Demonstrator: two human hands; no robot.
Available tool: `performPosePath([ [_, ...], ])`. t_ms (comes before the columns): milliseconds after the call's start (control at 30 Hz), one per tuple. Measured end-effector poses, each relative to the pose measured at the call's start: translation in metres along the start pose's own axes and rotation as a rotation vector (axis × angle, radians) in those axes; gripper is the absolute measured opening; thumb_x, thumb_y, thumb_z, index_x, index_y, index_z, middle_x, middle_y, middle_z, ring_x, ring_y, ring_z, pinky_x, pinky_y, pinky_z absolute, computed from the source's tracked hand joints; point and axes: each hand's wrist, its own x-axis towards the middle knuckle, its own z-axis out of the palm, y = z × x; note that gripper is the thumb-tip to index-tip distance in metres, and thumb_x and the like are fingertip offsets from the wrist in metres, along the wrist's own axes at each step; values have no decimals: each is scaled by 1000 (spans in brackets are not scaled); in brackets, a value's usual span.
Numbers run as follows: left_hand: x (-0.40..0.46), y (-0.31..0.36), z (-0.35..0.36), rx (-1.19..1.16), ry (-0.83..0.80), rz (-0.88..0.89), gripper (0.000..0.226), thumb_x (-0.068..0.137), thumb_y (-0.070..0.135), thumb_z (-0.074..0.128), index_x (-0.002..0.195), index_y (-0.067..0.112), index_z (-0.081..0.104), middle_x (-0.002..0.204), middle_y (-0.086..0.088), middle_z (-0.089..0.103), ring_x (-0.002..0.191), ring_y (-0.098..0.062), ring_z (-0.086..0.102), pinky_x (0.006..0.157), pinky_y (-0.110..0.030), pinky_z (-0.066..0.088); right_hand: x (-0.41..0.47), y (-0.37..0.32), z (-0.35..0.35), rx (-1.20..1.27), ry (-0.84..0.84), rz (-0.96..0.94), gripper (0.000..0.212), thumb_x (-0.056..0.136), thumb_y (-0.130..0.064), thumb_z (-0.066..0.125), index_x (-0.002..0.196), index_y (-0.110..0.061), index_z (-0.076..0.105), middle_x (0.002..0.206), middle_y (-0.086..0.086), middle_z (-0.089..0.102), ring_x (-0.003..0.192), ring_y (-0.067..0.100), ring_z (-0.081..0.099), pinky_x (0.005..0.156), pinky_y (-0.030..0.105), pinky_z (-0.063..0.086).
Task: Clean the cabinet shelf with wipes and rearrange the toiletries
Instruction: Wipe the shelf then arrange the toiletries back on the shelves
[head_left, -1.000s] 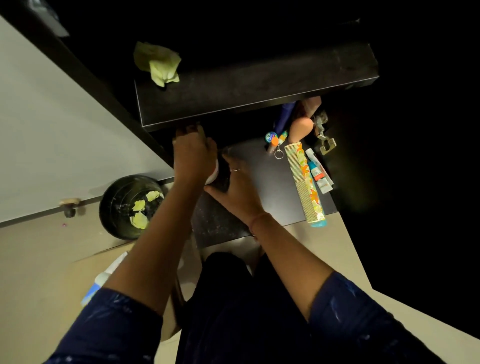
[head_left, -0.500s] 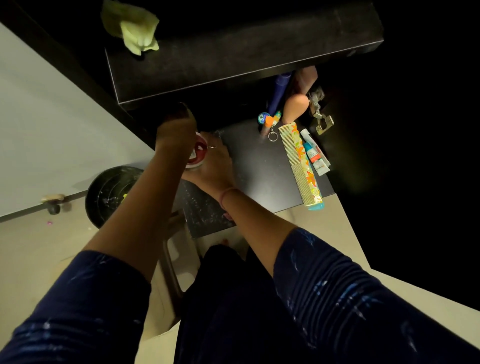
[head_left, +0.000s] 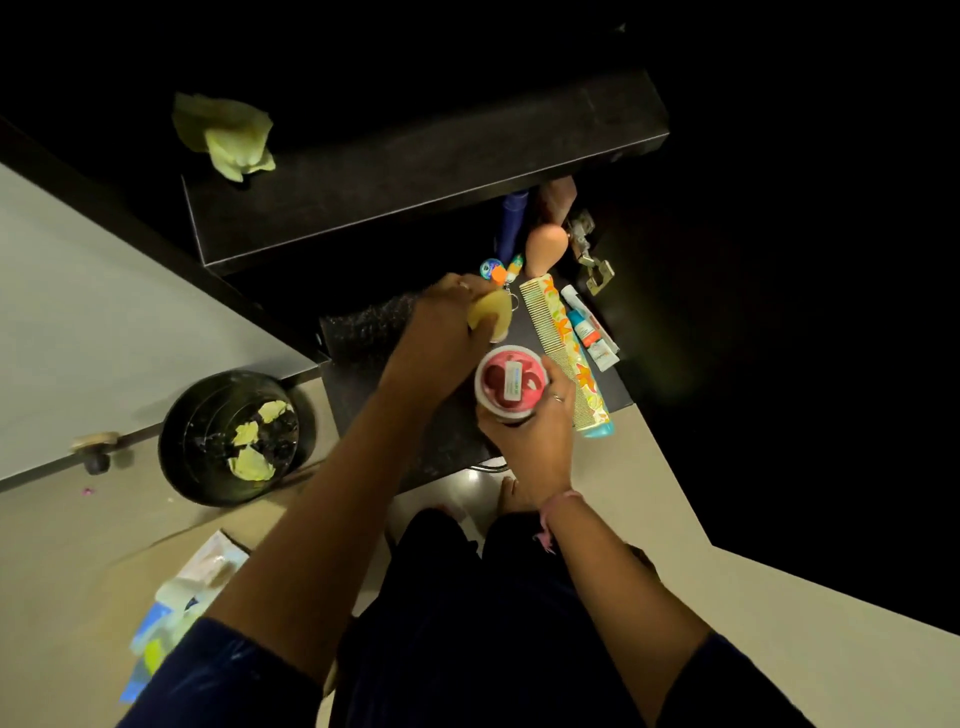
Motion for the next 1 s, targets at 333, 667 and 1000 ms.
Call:
performPosePath([
  [333, 27, 20, 59, 68, -106, -75, 34, 92, 16, 53, 123, 3, 56, 127, -16, 55, 117, -28, 53, 103, -33, 39, 20, 28, -15, 8, 18, 97, 87, 61, -51, 78, 134, -29, 36, 133, -2, 47, 123, 17, 45, 108, 37, 41],
  [667, 27, 14, 72, 75, -84, -152, 35, 94, 16, 51, 128, 6, 54, 133, -14, 52, 123, -25, 49, 105, -30, 36, 28, 30, -14, -50, -22, 59, 90, 69, -36, 80, 141, -18, 30, 139, 3, 40, 129, 19, 39, 112, 35, 35],
  [1000, 23, 13, 69, -11, -45, -188, 39, 91, 11, 56, 130, 7, 54, 135, -13, 51, 124, -24, 49, 108, -31, 36, 30, 27, -15, -105, -42, 50, 93, 69, -34, 80, 143, -18, 27, 140, 3, 38, 131, 21, 36, 111, 40, 36],
])
